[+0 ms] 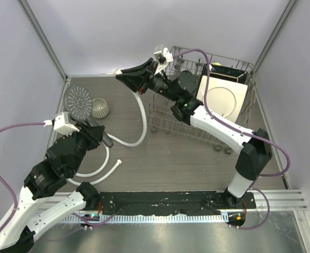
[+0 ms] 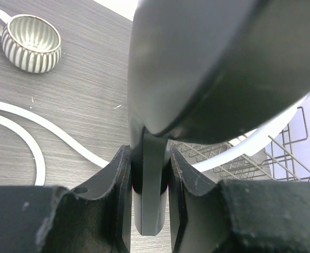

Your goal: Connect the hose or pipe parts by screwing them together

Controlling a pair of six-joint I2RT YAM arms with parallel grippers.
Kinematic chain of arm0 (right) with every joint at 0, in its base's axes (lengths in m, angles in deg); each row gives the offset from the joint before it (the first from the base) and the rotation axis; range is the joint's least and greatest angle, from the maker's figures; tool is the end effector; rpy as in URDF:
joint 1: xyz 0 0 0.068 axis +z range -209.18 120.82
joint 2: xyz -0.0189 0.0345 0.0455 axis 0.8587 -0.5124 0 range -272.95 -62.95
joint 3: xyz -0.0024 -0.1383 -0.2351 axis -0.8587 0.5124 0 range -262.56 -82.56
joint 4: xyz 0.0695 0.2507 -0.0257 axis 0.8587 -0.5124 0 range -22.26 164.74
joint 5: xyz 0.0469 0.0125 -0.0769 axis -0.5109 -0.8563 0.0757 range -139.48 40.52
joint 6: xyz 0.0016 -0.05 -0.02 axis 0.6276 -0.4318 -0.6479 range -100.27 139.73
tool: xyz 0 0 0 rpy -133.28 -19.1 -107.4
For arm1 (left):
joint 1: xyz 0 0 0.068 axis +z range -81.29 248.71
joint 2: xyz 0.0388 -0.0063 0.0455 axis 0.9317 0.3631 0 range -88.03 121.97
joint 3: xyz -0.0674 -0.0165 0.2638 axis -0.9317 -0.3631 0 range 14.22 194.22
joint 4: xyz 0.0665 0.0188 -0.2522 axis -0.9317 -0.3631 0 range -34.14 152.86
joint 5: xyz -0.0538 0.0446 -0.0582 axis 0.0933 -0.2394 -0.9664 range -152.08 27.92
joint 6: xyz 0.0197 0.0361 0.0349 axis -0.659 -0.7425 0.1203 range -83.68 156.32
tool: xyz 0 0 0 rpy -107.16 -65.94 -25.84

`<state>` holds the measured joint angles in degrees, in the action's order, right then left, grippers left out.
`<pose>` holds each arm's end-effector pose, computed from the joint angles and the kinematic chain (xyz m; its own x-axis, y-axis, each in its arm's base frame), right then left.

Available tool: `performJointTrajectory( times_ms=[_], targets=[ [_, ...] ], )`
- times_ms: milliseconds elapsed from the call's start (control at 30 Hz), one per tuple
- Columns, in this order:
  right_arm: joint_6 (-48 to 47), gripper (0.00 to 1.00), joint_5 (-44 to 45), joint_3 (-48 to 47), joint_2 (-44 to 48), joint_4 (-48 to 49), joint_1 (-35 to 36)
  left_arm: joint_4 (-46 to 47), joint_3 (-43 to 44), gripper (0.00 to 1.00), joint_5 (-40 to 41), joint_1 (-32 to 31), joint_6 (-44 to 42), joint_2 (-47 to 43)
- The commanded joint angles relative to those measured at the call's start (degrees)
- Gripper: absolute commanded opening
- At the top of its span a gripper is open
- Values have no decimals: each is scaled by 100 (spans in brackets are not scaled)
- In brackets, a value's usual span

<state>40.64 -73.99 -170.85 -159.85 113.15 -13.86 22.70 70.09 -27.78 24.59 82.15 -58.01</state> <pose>0.2673 0.2913 0.4511 0.0054 0.4671 -0.8842 -0.9655 0.2326 0.1170 0.0756 -0.0455 0.3808 -0.2550 -0.5781 -0.7751 0.0003 0.8016 -0.5979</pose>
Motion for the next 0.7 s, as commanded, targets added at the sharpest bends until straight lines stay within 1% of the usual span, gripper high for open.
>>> performJointTrajectory(
  times_ms=[0, 33, 67, 167, 267, 400, 433, 500, 567, 633, 667],
  targets=[
    [-41, 1, -474, -110, 549, 1065, -6, 509, 256, 0, 103, 0, -134, -49],
    [-208, 1, -484, 30, 663, 758, -14, 501, 335, 0, 120, 0, -187, -32],
    [-462, 1, -432, 492, 951, 747, -14, 535, 475, 0, 146, 0, -249, 30],
    [-561, 1, -405, 1215, 1322, 826, -14, 745, 617, 0, 234, 0, -486, 153],
    [-623, 1, -379, 1620, 1683, 597, -14, 1061, 889, 0, 287, 8, -723, 407],
    [-1025, 1, -388, 1842, 2069, 45, -6, 1879, 1337, 0, 200, 9, -1355, 890],
    [-1097, 1, -414, 1868, 2114, -183, -6, 2176, 1547, 0, 147, 9, -1644, 987],
    [-1246, 1, -423, 1947, 2202, -395, 3, 2424, 1759, 0, 42, 0, -1839, 1180],
    [-1475, 1, -379, 2026, 2368, -676, 12, 2855, 1962, 0, -248, 9, -2033, 1401],
    [-1772, 1, -247, 2079, 2517, -983, 64, 3275, 2006, 0, -467, 0, -2042, 1515],
    [-1853, 1, -177, 2131, 2553, -1089, 82, 3408, 1989, 0, -703, 8, -1999, 1533]
  ],
)
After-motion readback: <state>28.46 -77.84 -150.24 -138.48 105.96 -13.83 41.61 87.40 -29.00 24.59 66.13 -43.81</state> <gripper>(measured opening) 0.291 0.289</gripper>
